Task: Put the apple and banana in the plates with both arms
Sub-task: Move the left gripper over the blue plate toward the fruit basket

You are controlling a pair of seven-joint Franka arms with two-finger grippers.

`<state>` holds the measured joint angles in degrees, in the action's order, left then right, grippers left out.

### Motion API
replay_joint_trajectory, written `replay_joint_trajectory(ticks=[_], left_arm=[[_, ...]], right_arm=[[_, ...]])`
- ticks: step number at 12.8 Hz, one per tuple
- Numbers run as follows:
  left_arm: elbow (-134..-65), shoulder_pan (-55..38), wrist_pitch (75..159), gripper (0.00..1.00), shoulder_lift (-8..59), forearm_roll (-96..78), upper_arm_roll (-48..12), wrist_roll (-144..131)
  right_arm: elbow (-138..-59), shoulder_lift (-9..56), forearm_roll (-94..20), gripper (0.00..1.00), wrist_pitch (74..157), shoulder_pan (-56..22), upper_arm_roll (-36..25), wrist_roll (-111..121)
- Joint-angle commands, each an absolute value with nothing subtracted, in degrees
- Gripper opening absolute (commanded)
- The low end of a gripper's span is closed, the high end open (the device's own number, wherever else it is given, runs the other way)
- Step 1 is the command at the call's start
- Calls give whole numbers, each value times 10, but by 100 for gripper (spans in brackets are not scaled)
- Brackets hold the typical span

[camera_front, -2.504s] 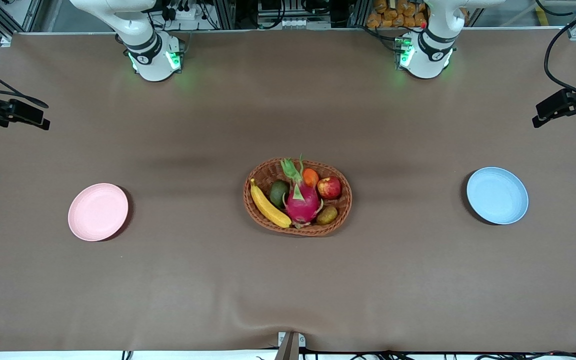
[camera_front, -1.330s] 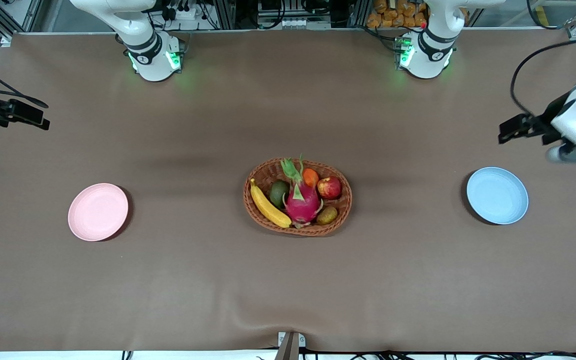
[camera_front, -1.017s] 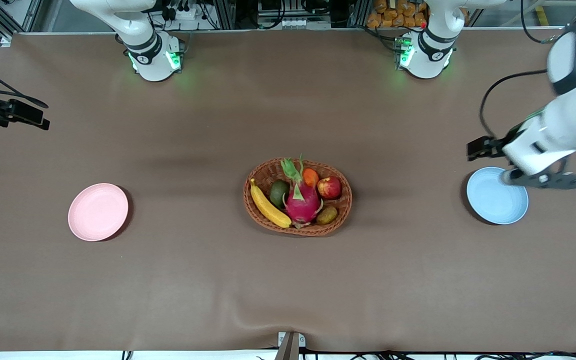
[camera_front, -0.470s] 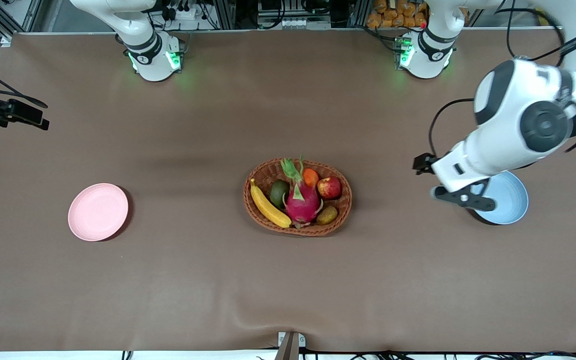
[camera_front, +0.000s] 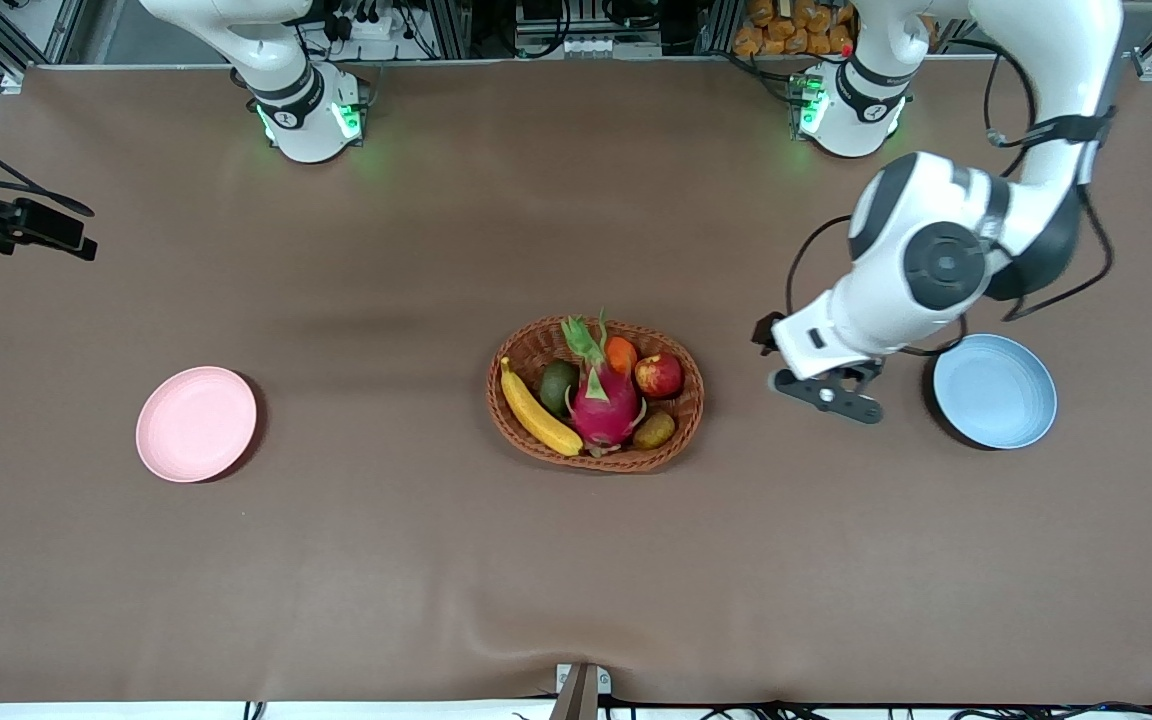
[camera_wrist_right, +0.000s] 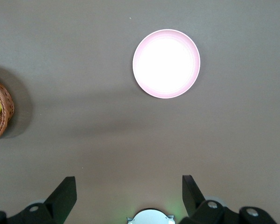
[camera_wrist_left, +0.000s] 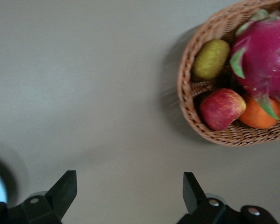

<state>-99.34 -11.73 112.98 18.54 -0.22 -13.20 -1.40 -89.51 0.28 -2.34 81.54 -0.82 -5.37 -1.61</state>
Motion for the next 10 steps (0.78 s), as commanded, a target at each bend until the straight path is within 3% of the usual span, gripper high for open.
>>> replay_joint_trajectory(ticks=[1,10], left_arm=[[-1004,-143,1168,100,204,4,-130,-18],[-1022,-235,1289,100,267,93,-130,-109]], right_arm=[[-891,1,-33,100,813,-4,-54,-23],[-893,4,-33,100,817,-6,-54,-21]])
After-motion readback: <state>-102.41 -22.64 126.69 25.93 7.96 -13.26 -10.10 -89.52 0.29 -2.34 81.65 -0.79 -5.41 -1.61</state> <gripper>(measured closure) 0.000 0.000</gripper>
